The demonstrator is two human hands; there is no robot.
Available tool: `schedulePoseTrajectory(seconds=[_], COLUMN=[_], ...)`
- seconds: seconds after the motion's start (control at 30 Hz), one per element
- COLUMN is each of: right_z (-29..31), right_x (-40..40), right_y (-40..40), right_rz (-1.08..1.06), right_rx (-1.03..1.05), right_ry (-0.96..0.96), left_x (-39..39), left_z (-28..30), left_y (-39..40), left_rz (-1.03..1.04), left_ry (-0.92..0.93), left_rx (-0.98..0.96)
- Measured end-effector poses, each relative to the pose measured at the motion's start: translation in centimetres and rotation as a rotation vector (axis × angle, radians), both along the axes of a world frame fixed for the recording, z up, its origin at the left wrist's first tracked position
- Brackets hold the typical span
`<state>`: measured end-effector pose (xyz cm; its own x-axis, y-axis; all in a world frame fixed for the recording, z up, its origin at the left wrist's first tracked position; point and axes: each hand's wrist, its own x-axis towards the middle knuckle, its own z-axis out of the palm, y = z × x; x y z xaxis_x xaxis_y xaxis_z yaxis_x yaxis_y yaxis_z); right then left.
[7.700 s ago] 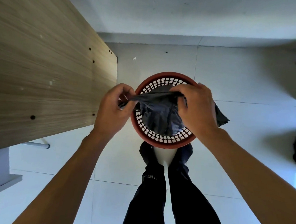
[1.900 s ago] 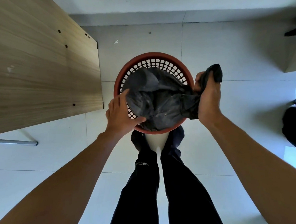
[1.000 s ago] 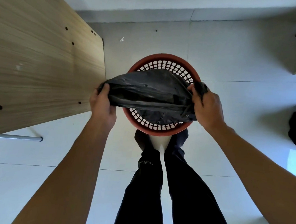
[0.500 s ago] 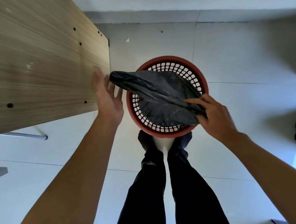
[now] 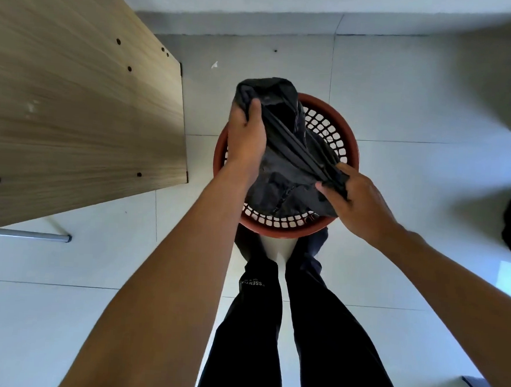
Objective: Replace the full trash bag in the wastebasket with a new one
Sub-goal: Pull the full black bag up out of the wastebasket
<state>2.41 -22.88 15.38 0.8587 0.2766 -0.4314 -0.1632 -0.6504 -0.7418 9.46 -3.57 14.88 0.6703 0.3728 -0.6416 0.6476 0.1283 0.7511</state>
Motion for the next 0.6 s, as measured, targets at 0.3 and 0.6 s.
schedulePoseTrajectory(seconds=[0.3,0.6], right_z=[0.4,0.7], right_x=[-0.4,2.6], right_y=[-0.5,0.7], right_rz=[-0.341,-0.706], right_rx=[0.393,0.350], right_ry=[0.350,0.200], left_x=[-2.6,-2.2], left_z=[0.2,1.5], left_y=[3.3,4.1], left_rz=[-0.535,-0.196], left_ry=[0.068,-0.075], left_rx=[0.152,0.136])
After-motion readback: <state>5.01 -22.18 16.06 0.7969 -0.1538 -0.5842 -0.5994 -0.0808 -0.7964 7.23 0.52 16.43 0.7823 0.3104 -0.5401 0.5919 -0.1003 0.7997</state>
